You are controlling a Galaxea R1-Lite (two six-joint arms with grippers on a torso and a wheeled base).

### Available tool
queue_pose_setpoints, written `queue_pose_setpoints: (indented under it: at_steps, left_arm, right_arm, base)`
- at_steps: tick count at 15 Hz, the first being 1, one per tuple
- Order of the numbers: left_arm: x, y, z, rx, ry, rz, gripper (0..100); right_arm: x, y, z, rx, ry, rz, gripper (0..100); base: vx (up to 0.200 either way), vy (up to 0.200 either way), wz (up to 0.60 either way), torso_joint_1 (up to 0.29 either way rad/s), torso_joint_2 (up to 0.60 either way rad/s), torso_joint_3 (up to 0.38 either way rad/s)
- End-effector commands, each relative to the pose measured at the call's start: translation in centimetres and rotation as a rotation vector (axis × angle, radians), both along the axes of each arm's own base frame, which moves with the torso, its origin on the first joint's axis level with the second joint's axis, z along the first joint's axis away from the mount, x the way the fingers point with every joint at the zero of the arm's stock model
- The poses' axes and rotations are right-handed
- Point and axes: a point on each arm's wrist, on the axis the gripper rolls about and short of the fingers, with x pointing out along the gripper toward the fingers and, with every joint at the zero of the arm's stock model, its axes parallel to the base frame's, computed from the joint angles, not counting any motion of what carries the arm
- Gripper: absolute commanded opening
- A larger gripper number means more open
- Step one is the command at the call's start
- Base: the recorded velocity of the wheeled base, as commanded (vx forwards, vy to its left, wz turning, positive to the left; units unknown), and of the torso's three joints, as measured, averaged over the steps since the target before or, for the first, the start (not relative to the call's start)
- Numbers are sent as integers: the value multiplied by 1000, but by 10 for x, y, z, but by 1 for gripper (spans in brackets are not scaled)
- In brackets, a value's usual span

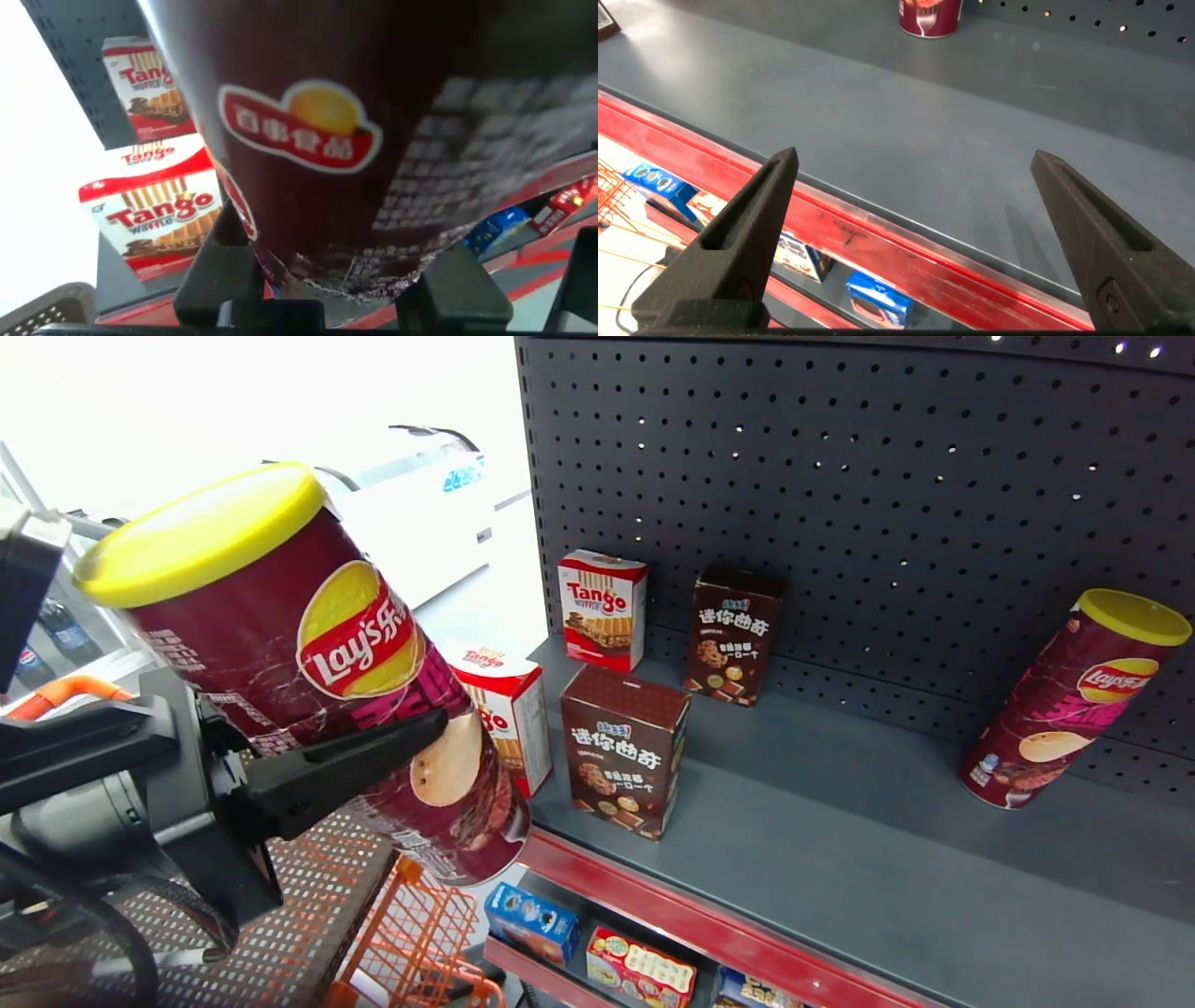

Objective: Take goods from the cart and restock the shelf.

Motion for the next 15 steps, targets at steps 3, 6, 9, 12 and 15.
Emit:
queue_pose_setpoints:
  at_steps: [3,6,9,12,15]
  left_arm:
    - [-4,0,-10,17,26,-26,0]
    - [-6,0,-21,42,54,-89,0]
    - [-8,-3,-17,36,39,-112,0]
    - [-7,-5,-19,45,44,-128,0]
    - [-7,-6,-20,48,45,-130,0]
  right_arm:
    - [0,0,0,0,2,0,100]
    - [0,0,0,0,2,0,100]
    - [0,0,0,-2,0,4,100]
    - [0,0,0,-2,3,5,100]
    - [0,0,0,-3,2,5,100]
  base:
    - [0,0,0,0,0,0]
    - [0,0,0,0,0,0]
    - [0,0,0,0,0,0]
    - [0,0,0,0,0,0]
    - [0,0,0,0,0,0]
